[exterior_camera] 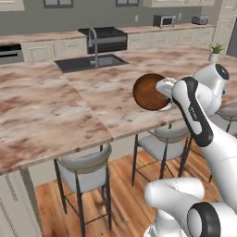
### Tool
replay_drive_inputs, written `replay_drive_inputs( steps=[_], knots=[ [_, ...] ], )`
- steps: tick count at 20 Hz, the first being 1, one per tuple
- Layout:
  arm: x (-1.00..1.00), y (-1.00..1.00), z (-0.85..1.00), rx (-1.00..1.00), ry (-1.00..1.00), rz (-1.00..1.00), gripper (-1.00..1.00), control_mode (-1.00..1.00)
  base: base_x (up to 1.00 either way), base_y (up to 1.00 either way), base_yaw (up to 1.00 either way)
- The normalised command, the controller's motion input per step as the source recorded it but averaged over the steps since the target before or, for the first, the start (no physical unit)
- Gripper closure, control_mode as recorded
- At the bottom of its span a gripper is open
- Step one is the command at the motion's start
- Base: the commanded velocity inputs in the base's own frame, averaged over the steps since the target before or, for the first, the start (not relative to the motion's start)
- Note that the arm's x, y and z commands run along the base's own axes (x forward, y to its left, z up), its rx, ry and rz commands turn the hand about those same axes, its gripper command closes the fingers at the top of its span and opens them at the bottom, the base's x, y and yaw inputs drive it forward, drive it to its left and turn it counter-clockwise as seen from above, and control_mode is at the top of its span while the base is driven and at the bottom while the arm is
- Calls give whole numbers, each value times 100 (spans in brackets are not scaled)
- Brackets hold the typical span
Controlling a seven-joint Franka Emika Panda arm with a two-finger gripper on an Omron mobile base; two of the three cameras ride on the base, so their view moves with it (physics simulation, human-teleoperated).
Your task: Take the smaller bowl and place it next to the appetizer plate on the dining counter , and place the larger bowl next to the plate with cooked food.
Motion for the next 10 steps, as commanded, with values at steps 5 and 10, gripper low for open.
replay_drive_inputs(
  steps=[5,10],
  knots=[
    [0,0,0,0,0,0,100,100,0,-100,0],
    [0,0,0,0,0,0,100,100,0,-100,0]
  ],
)
